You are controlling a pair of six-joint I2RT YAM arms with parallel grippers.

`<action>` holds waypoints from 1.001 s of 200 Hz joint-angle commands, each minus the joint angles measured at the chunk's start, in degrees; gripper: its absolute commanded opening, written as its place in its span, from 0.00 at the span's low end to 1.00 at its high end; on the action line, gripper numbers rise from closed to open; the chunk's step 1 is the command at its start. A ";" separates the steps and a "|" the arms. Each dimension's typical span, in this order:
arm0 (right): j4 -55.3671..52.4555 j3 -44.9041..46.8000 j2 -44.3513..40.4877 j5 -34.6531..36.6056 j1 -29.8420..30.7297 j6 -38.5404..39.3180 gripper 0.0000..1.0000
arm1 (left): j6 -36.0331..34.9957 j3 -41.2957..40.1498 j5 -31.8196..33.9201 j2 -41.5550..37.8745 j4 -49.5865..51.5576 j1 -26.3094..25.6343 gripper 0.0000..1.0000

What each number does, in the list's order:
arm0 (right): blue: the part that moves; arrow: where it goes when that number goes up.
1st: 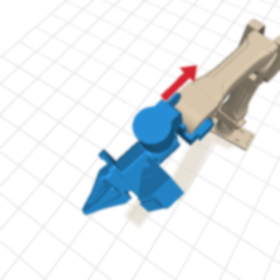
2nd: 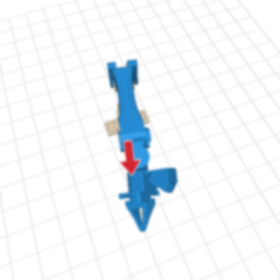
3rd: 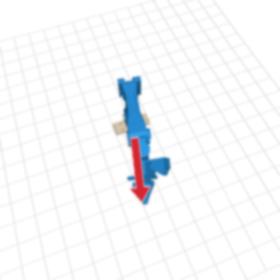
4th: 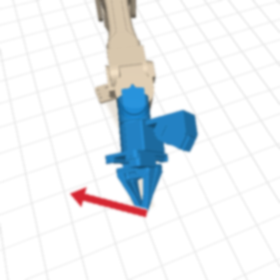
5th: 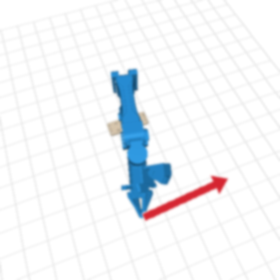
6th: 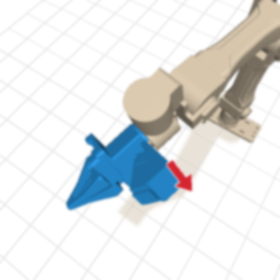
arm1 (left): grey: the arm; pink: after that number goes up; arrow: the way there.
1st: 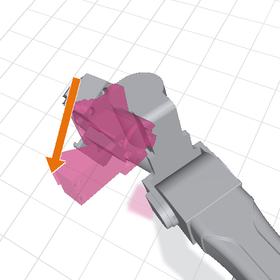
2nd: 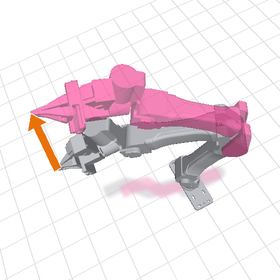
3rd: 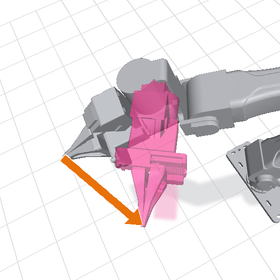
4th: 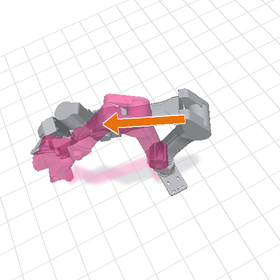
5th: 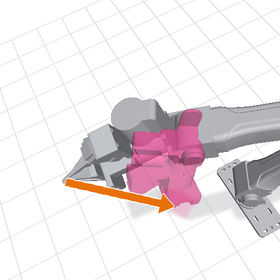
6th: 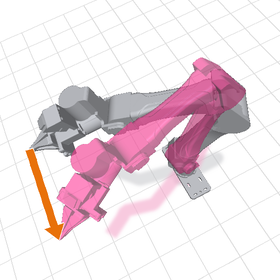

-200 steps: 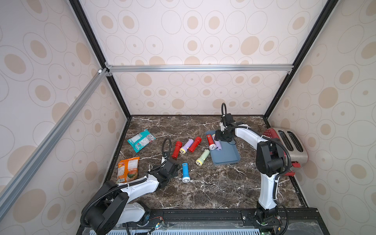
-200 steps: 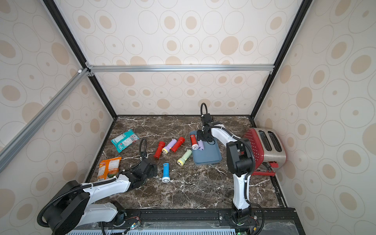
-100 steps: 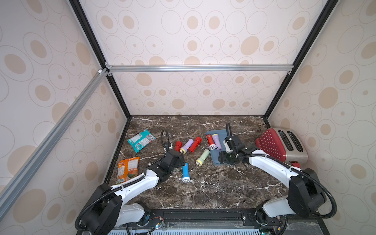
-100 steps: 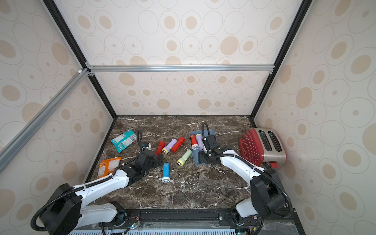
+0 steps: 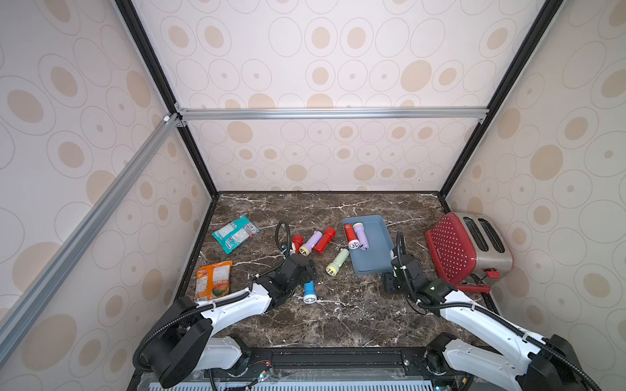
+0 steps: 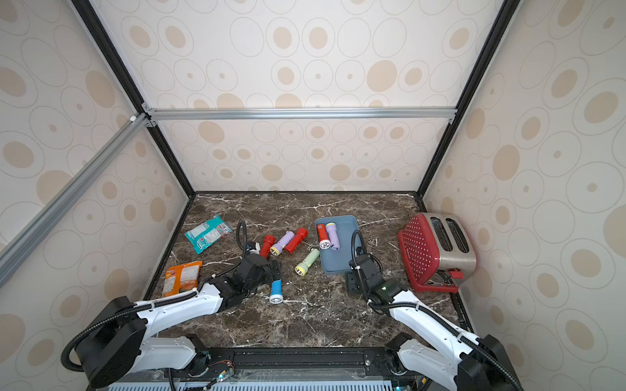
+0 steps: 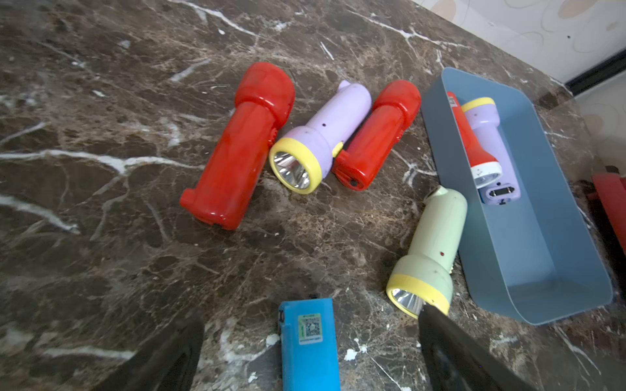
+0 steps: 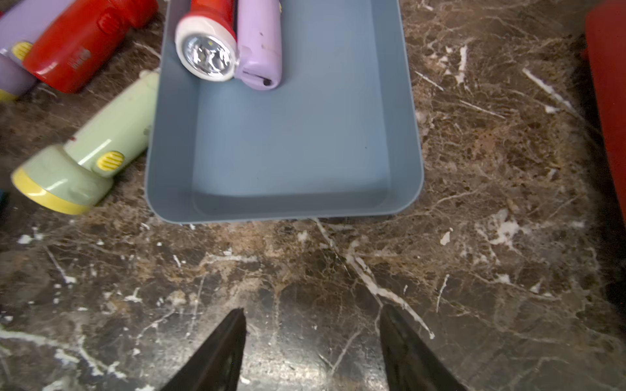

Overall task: Put the flashlights into the storage boxes
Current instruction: Pick up the flashlight from the center of the board.

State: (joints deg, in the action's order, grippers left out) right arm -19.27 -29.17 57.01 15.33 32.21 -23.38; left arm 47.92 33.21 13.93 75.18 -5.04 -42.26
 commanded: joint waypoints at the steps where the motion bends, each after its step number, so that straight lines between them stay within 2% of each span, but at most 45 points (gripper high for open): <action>1: 5.73 1.78 -1.38 2.46 0.74 -1.34 0.64 | -7.26 5.18 -2.99 2.34 -1.01 -0.25 0.99; 29: 5.31 0.76 0.54 3.00 0.72 -1.57 0.64 | -16.17 12.57 -1.26 6.98 2.42 0.32 0.97; 44: 4.22 -0.62 1.97 2.87 0.75 -1.32 0.64 | -20.75 17.27 -2.61 10.67 4.07 2.08 0.90; 57: 3.63 -1.39 2.65 2.86 0.75 -1.32 0.65 | -23.41 22.33 -5.44 14.57 5.89 4.35 0.79; 67: 3.63 -1.36 2.67 2.80 0.75 -1.39 0.64 | -25.14 25.82 -7.49 17.89 6.91 5.65 0.73; 90: 3.67 -0.91 1.54 3.05 0.75 -1.50 0.64 | -27.99 33.70 -10.08 24.98 9.51 6.29 0.64; 120: 5.52 0.66 0.03 3.27 0.75 -1.45 0.64 | -27.86 41.79 -12.76 33.44 12.64 6.25 0.60; 130: 5.73 0.78 0.27 3.12 0.74 -1.50 0.64 | -27.72 45.03 -13.49 36.35 14.78 6.23 0.55; 161: 4.12 -0.97 2.10 2.97 0.75 -1.23 0.65 | -27.77 51.11 -13.12 42.07 19.32 6.19 0.53; 200: 3.85 -1.42 2.47 2.76 0.72 -1.23 0.65 | -27.66 52.98 -8.70 42.63 21.74 6.04 0.58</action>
State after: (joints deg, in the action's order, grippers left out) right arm -14.61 -29.26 59.55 17.78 32.53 -24.21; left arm 21.37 83.59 2.59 117.78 12.29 -36.05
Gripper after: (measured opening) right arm 0.649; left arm 0.562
